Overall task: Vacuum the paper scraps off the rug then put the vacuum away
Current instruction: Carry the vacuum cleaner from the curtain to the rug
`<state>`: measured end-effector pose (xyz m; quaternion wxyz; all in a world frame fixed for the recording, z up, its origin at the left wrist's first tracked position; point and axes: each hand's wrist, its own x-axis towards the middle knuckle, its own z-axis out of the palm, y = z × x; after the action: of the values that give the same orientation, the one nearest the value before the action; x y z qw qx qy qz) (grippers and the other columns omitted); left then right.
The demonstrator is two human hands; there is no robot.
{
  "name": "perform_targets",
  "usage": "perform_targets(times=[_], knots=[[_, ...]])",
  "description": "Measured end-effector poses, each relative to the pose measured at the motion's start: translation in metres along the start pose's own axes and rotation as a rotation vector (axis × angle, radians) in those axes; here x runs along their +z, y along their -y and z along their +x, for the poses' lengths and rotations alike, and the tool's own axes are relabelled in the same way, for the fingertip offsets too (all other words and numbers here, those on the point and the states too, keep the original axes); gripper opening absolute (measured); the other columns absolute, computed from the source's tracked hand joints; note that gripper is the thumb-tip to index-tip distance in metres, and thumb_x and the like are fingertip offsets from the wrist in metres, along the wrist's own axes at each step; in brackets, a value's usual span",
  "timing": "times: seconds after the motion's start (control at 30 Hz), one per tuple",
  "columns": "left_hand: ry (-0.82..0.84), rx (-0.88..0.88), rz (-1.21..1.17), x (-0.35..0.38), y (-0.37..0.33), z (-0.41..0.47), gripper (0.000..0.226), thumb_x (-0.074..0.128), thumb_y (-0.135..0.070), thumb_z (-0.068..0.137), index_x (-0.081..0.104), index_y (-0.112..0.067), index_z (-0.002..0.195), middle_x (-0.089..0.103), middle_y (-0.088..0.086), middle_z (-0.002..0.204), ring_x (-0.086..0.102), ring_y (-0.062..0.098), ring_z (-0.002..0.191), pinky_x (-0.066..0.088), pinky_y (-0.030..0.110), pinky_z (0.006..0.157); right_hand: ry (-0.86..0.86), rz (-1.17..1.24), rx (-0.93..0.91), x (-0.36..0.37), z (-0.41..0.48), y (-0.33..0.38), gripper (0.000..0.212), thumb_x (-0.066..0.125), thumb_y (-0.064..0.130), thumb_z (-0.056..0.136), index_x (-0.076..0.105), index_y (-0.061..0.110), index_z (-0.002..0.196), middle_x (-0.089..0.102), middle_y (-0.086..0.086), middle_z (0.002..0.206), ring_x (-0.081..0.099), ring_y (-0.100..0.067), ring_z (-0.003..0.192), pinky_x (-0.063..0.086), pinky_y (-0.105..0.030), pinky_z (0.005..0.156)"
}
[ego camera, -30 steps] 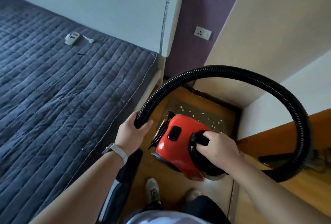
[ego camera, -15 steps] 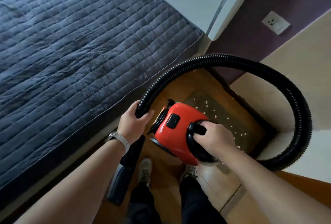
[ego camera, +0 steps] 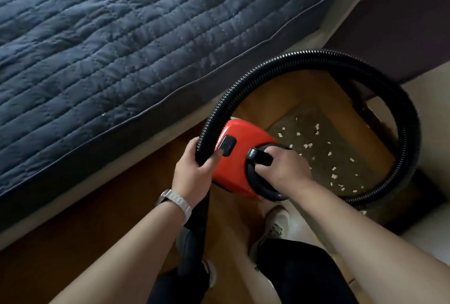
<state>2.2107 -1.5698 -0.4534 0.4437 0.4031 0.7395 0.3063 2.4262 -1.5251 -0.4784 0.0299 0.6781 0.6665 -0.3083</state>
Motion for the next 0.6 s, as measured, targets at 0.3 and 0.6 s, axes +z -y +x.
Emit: perform_targets(times=[0.3,0.6], knots=[[0.049,-0.048,-0.071,0.068,0.160,0.071,0.016,0.060,-0.053,0.091,0.048,-0.057,0.100,0.064,-0.011,0.070,0.064,0.012,0.061,0.053,0.027,0.055,0.033,-0.011,-0.125,0.146,0.100,-0.038,0.024,0.052,0.049,0.070,0.054,0.025,0.068,0.057,0.008,0.057,0.053,-0.011,0.055,0.030,-0.026,0.048],[0.057,-0.087,-0.200,0.109,0.264,0.122,0.013,0.050,-0.045,0.099,0.046,-0.039,0.110,0.064,0.006,0.083,0.063,0.008,0.060,0.048,0.018,0.053,0.097,-0.067,-0.372,0.248,0.190,-0.057,0.029,0.052,0.056,0.072,0.055,0.028,0.066,0.059,0.010,0.060,0.055,-0.005,0.056,0.045,-0.032,0.047]])
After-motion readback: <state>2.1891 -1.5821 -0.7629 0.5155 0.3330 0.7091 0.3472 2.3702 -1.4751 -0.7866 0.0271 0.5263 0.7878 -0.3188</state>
